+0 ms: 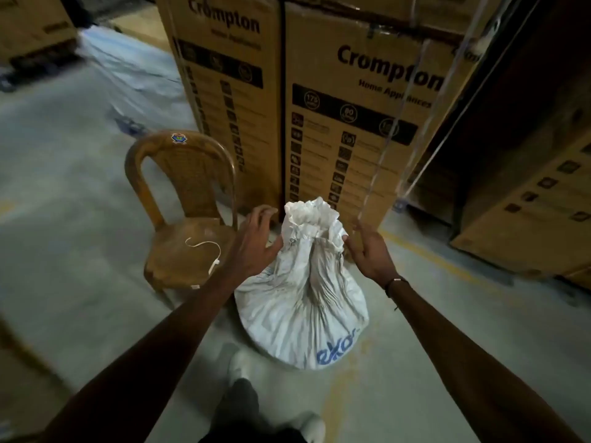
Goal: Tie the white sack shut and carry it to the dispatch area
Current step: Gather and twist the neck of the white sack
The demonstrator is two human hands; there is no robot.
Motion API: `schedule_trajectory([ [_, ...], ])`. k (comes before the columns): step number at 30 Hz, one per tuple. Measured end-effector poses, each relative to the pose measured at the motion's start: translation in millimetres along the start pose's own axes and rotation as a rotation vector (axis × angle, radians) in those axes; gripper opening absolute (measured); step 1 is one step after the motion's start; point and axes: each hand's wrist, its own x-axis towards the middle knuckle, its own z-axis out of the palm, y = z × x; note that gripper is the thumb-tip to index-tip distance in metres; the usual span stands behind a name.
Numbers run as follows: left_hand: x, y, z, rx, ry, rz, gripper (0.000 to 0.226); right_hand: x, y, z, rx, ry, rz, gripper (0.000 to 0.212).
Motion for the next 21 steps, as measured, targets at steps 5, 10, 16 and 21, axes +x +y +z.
schedule_trajectory([
  [5, 63.2, -29.7, 31.8, 0.034, -0.274, 0.068, 0.063, 46.4, 16.7, 43.9, -0.064, -0.104, 0.176, 0.044],
  [10, 133.3, -52.0, 65.6, -0.006, -0.502, 0.192, 0.06, 80.9, 21.8, 91.9, -0.098, -0.179, 0.367, 0.049],
  [16, 172.9, -81.3, 112.8, -0.048, -0.884, 0.26, 0.077, 83.2, 32.0, 139.4, -0.051, -0.209, 0.542, 0.044],
  [21, 170.8, -93.0, 140.3, -0.054, -1.051, 0.211, 0.118, 56.3, 35.6, 130.6, -0.042, -0.179, 0.565, 0.055],
])
